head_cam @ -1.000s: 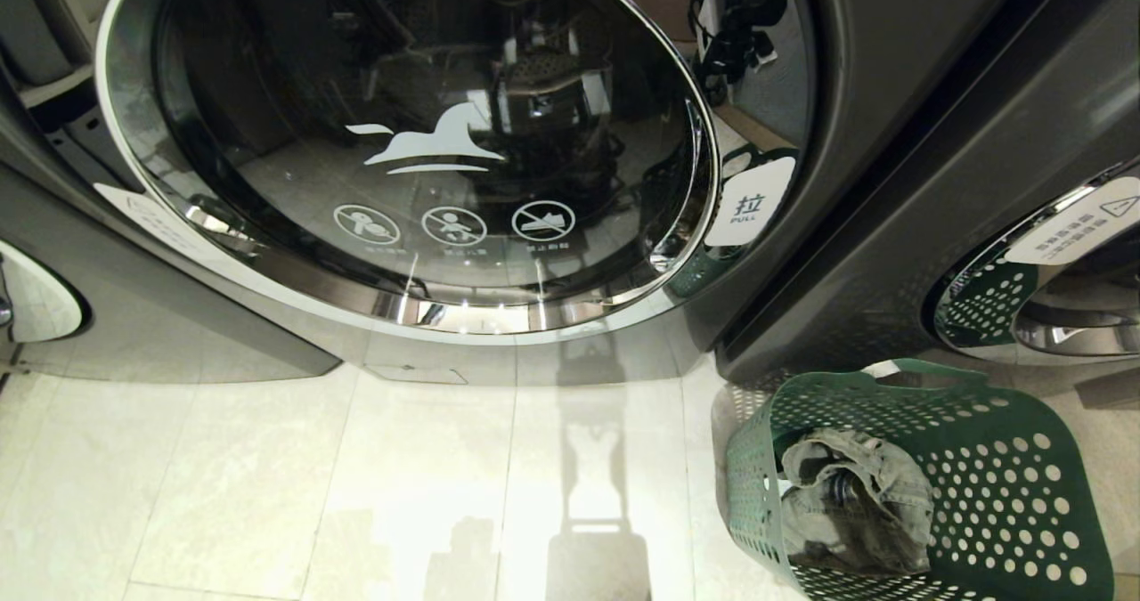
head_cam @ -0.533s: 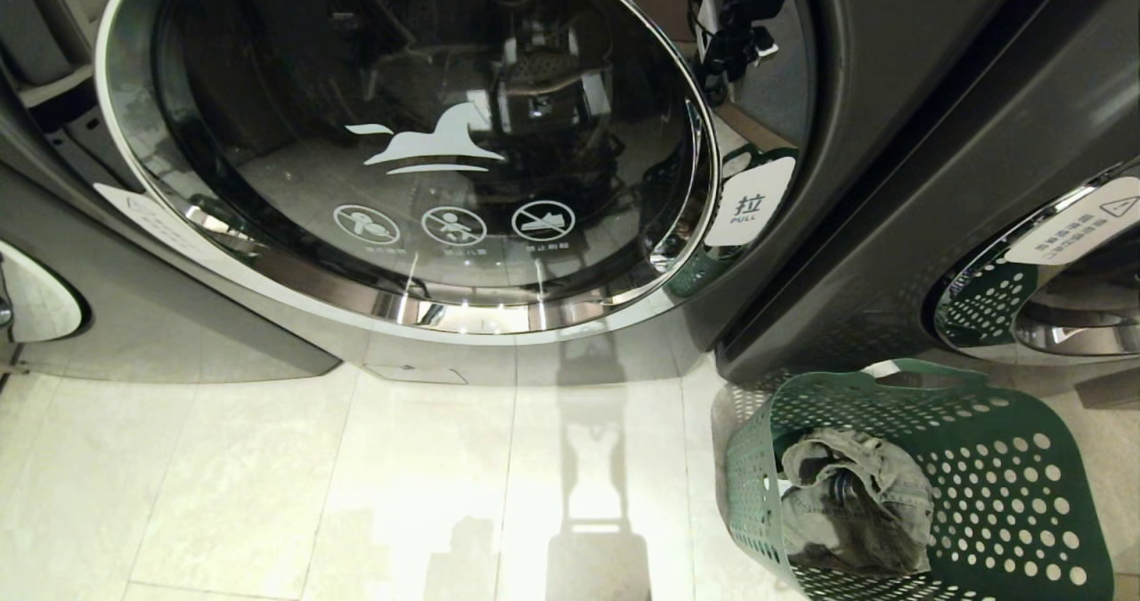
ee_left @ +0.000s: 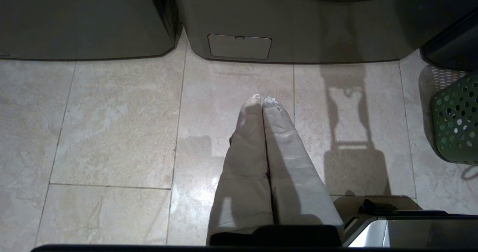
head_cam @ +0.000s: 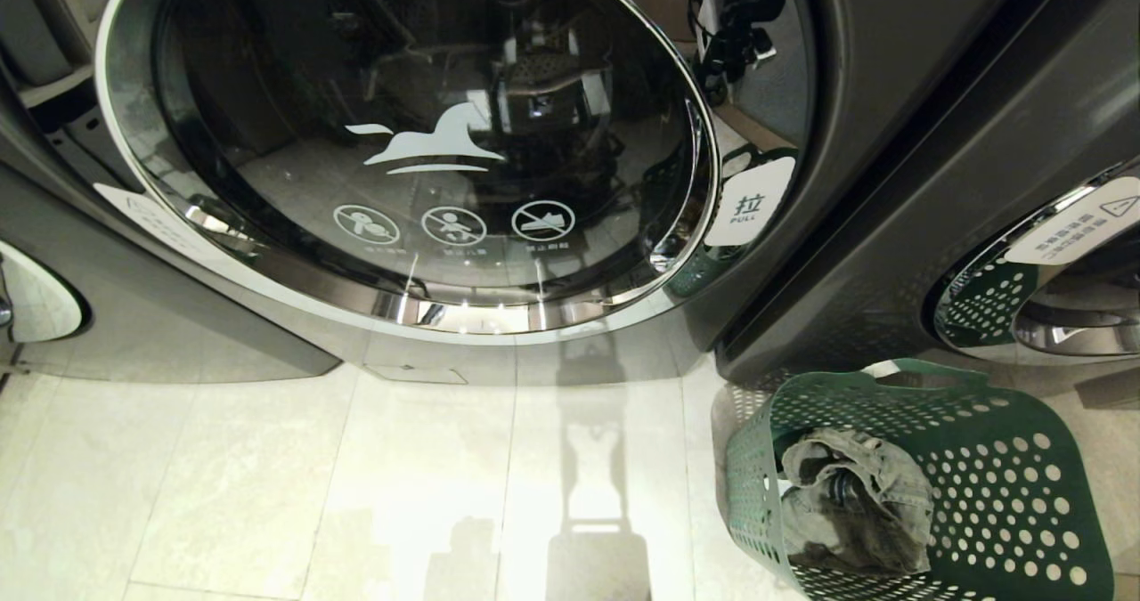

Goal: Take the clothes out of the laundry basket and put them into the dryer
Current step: Take the clothes out of the basket

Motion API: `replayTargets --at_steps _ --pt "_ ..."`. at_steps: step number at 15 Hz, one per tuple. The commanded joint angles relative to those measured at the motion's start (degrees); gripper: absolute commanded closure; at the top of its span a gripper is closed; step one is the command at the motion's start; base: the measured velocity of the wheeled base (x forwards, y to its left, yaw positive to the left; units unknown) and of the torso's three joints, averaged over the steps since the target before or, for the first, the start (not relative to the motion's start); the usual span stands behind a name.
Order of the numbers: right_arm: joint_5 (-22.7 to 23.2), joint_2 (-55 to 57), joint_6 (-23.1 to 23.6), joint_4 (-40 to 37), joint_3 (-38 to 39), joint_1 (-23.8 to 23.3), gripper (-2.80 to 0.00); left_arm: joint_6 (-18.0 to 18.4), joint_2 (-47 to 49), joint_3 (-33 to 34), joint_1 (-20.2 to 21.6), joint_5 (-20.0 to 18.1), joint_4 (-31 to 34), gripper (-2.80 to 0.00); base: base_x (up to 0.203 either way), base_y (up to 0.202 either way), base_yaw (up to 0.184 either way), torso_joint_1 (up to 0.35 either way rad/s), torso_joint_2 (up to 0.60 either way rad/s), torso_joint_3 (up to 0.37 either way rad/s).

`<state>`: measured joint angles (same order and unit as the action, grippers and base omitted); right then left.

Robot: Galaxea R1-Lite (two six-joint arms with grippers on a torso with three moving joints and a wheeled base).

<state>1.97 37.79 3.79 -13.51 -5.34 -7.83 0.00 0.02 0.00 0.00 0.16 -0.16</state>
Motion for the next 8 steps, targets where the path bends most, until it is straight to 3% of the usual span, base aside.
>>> replayTargets --at_steps 1,8 --pt "-0.13 3.64 -0.5 -0.12 -0.02 -0.07 0.0 0.0 -0.02 0.0 0.0 0.02 -0.02 0.0 0.0 0.0 0.0 0.0 0.0 0.0" --pt "-0.3 17.54 -1.36 -0.04 -0.02 -0.21 0.0 0.0 -0.02 0.0 0.0 0.02 -0.02 0.0 0.0 0.0 0.0 0.0 0.0 0.0"
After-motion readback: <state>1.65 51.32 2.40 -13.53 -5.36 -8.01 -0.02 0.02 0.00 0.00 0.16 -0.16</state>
